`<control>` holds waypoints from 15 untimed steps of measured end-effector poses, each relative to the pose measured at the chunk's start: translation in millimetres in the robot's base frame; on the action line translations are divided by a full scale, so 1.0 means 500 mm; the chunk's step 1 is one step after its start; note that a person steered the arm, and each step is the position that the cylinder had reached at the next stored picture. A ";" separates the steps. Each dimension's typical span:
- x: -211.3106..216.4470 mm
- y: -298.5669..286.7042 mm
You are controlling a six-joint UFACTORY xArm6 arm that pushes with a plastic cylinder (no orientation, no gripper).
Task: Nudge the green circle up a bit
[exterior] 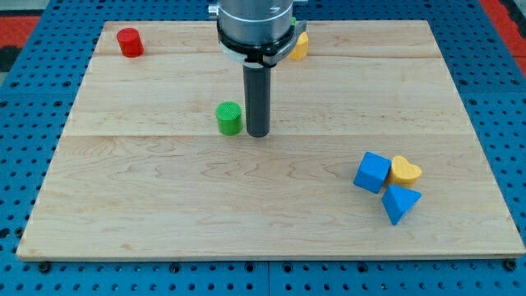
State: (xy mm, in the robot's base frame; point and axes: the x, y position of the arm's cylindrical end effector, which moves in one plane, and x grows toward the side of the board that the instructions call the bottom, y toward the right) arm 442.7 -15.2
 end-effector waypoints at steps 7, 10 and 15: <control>-0.030 -0.387; -0.030 -0.474; 0.048 -0.312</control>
State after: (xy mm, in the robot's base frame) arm 466.7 -171.2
